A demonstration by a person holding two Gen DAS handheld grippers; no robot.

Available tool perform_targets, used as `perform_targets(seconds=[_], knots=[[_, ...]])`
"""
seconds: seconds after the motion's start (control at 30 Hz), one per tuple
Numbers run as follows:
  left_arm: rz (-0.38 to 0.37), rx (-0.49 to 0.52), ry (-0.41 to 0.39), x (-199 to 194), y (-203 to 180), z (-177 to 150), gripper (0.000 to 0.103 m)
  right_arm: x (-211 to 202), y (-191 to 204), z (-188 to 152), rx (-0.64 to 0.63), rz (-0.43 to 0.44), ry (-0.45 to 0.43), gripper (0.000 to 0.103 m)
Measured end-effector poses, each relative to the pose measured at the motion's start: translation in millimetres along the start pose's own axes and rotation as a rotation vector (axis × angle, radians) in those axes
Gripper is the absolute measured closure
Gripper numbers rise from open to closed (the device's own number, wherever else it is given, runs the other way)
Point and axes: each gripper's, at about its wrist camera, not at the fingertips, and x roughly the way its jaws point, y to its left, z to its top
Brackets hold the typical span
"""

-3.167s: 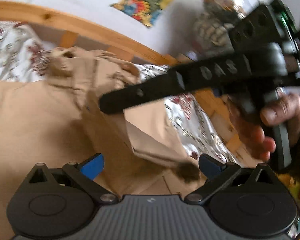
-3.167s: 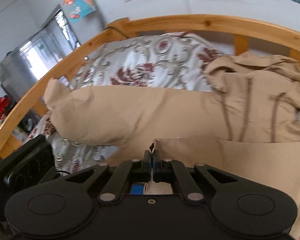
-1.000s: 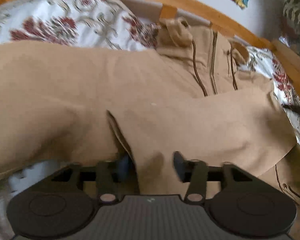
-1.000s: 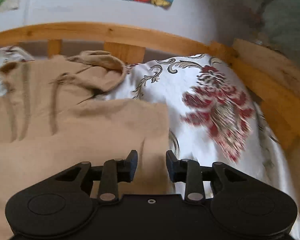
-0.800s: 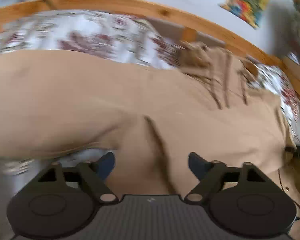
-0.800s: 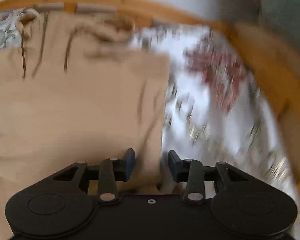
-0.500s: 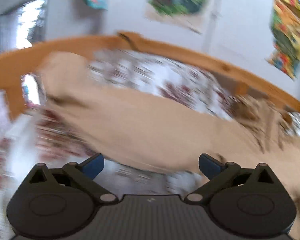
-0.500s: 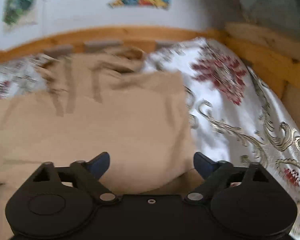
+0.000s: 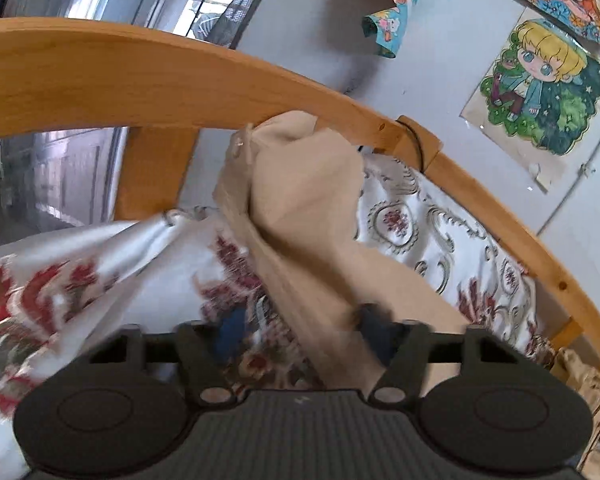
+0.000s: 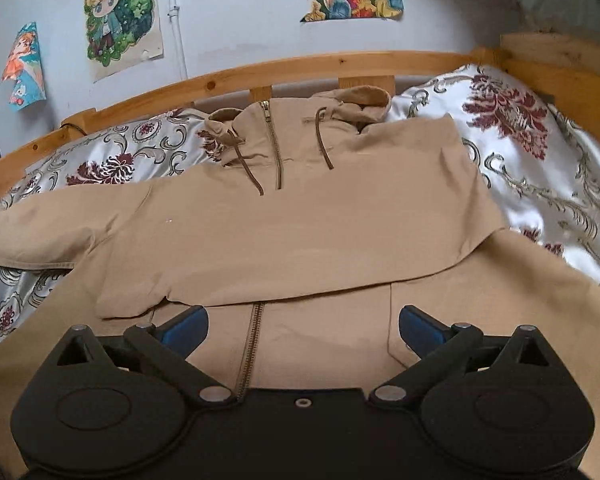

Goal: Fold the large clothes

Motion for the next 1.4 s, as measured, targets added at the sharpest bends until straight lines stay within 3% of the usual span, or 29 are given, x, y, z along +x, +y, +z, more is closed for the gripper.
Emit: perform_targets(seconds=[0.03, 0.1, 0.17, 0.27, 0.37, 0.47, 0.57, 0.63, 0.7, 0.8, 0.87, 0.9, 0.93, 1.07, 1.23, 1.4], knots=[[-0.014, 0.003, 0.02, 5, -2, 3, 0.096, 0, -1, -1, 0.007, 0.0, -0.003, 0.002], [0.012, 0.013, 0.005, 6, -7, 5, 0.101, 0, -4, -1, 0.028, -0.002, -0.012, 0.002], [0.003, 0.05, -0.043, -2, -17, 3, 0.103, -3, -8, -3, 0.05, -0.002, -0.022, 0.002], [-0.029, 0.198, -0.168, -26, -50, -2, 0.103, -8, -15, -3, 0.078, -0.001, -0.037, 0.002], [-0.157, 0.461, -0.286, -58, -105, -13, 0.103, -13, -21, 0, 0.086, -0.001, -0.065, 0.002], [-0.335, 0.718, -0.331, -87, -161, -37, 0.103, -18, -30, 4, 0.108, -0.015, -0.091, 0.002], [-0.548, 0.923, -0.212, -98, -210, -74, 0.103, -25, -45, 8, 0.154, -0.05, -0.117, 0.002], [-0.656, 1.09, -0.104, -98, -236, -115, 0.103, -30, -58, 10, 0.194, -0.069, -0.134, 0.002], [-0.729, 1.201, 0.014, -95, -249, -159, 0.102, -35, -71, 11, 0.228, -0.087, -0.153, 0.002], [-0.8, 1.284, 0.208, -84, -250, -214, 0.094, -36, -89, 9, 0.248, -0.114, -0.163, 0.002], [-0.811, 1.273, 0.289, -80, -239, -234, 0.078, -34, -99, 6, 0.256, -0.129, -0.155, 0.002], [-0.812, 1.264, 0.325, -78, -234, -238, 0.058, -32, -102, 4, 0.263, -0.137, -0.15, 0.002], [-0.819, 1.244, 0.346, -76, -227, -239, 0.045, -29, -106, 3, 0.273, -0.137, -0.142, 0.002], [-0.794, 1.189, 0.353, -74, -196, -224, 0.039, -19, -106, -2, 0.296, -0.093, -0.11, 0.002], [-0.604, 1.23, 0.274, -51, -176, -201, 0.032, 5, -67, 5, 0.226, 0.037, -0.035, 0.003], [-0.532, 1.238, 0.328, -24, -157, -198, 0.032, 57, 29, 48, -0.05, 0.208, 0.056, 0.007]])
